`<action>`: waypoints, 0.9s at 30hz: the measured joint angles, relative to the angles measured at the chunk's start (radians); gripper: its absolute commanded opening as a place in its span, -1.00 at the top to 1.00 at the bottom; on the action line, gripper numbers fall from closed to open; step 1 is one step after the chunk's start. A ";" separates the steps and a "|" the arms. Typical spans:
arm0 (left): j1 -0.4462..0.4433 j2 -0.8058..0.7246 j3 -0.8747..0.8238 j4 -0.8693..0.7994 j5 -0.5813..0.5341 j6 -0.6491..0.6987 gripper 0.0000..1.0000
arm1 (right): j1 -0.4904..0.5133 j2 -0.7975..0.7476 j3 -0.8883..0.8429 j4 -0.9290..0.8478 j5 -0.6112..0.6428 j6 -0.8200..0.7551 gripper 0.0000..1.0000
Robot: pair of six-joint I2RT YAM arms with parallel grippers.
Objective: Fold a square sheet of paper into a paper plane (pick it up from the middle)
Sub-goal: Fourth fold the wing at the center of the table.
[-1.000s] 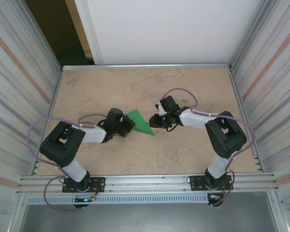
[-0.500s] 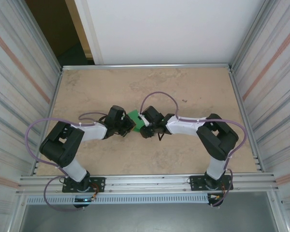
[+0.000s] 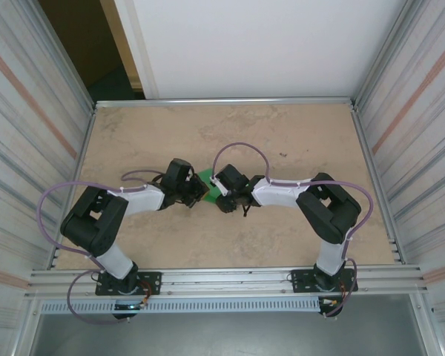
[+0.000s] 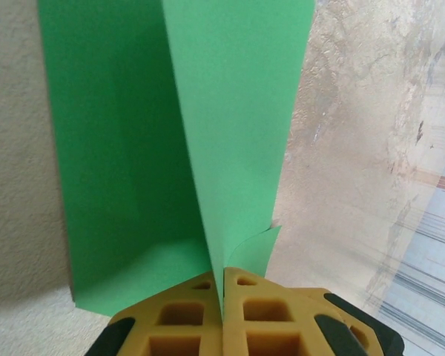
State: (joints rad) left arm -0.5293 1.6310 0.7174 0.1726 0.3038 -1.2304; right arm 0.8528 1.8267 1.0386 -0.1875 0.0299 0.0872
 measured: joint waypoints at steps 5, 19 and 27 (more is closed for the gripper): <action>0.000 0.000 0.002 -0.016 0.003 0.000 0.89 | 0.001 0.000 0.000 0.000 0.000 -0.018 0.35; 0.000 0.000 0.003 -0.021 0.004 0.002 0.89 | 0.001 0.000 0.000 0.000 -0.001 -0.018 0.29; 0.005 0.000 0.003 -0.020 0.011 0.003 0.84 | 0.001 0.000 0.000 0.005 -0.004 -0.017 0.37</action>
State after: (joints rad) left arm -0.5243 1.6310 0.7200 0.1524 0.3145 -1.2270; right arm 0.8536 1.8267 1.0386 -0.1829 0.0257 0.0704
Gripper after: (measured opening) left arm 0.069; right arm 0.336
